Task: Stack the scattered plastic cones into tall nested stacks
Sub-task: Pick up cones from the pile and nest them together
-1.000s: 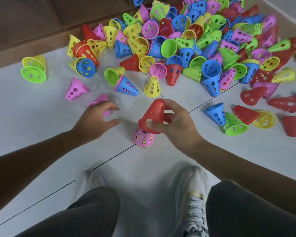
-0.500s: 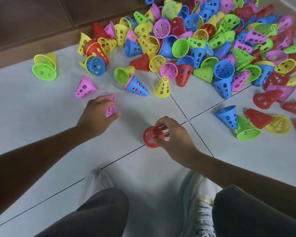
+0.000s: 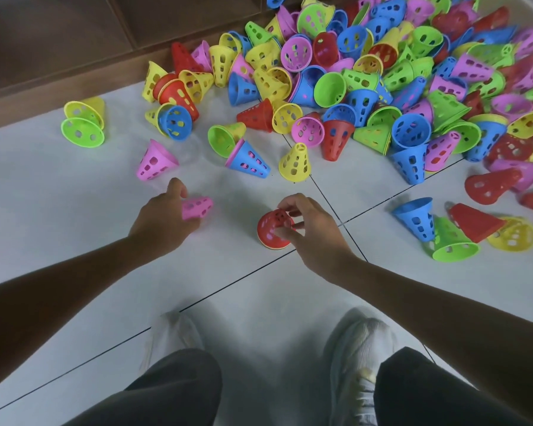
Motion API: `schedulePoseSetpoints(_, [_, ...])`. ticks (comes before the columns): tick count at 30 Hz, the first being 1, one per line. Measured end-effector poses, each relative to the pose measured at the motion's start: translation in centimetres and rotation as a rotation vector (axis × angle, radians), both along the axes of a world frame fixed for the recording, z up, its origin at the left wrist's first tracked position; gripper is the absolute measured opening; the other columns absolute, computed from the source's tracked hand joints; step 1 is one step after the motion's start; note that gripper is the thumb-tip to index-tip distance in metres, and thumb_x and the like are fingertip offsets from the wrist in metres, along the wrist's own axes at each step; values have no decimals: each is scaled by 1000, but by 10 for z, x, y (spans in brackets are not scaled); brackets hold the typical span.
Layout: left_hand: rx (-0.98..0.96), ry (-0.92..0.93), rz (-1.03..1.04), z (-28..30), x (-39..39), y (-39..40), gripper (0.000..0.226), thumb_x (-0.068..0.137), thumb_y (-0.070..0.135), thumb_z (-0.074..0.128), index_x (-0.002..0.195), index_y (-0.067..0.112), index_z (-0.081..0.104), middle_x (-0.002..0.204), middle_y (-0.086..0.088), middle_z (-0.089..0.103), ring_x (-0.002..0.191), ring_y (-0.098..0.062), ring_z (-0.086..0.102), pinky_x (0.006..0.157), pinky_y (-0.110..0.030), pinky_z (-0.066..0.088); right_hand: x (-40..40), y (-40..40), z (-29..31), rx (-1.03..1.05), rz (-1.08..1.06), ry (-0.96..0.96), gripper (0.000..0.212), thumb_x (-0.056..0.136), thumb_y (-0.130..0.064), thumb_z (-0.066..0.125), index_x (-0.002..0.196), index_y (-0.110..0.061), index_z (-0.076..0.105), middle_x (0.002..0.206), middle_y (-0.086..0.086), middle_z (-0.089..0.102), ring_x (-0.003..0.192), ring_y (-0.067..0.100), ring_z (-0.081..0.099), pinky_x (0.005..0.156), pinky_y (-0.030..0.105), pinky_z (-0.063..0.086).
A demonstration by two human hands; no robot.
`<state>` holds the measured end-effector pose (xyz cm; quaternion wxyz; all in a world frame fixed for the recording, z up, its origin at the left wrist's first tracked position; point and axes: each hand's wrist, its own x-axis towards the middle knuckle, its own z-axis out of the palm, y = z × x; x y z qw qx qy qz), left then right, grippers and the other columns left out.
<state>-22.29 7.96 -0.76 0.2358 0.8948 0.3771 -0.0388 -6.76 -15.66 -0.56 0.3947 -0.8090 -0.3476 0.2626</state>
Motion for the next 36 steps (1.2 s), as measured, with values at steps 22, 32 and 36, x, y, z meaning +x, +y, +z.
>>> schedulePoseSetpoints(22, [-734, -431, -51, 50, 50, -69, 33, 76, 17, 80, 108, 18, 71, 103, 2, 75, 104, -13, 68, 92, -34, 56, 116, 44, 21, -520, 321, -616, 62, 97, -19, 55, 153, -23, 28, 154, 4, 34, 139, 30, 32, 101, 47, 47])
schedulePoseSetpoints(32, [-559, -335, -200, 22, 52, -80, 48, 73, 17, 84, 115, 30, 64, 107, 16, 69, 106, -4, 62, 92, -30, 53, 99, -4, 7, -364, 168, -680, 28, 95, -24, 59, 123, -22, 51, 111, 2, 59, 99, 29, 58, 66, 37, 49])
schedulePoseSetpoints(36, [-501, -305, -252, 14, 58, -81, 49, 72, 18, 85, 114, 31, 64, 107, 18, 68, 105, -2, 61, 90, -24, 51, 94, -28, 10, -300, 77, -597, 26, 95, -26, 61, 119, -26, 52, 107, -2, 60, 88, 27, 61, 64, 36, 49])
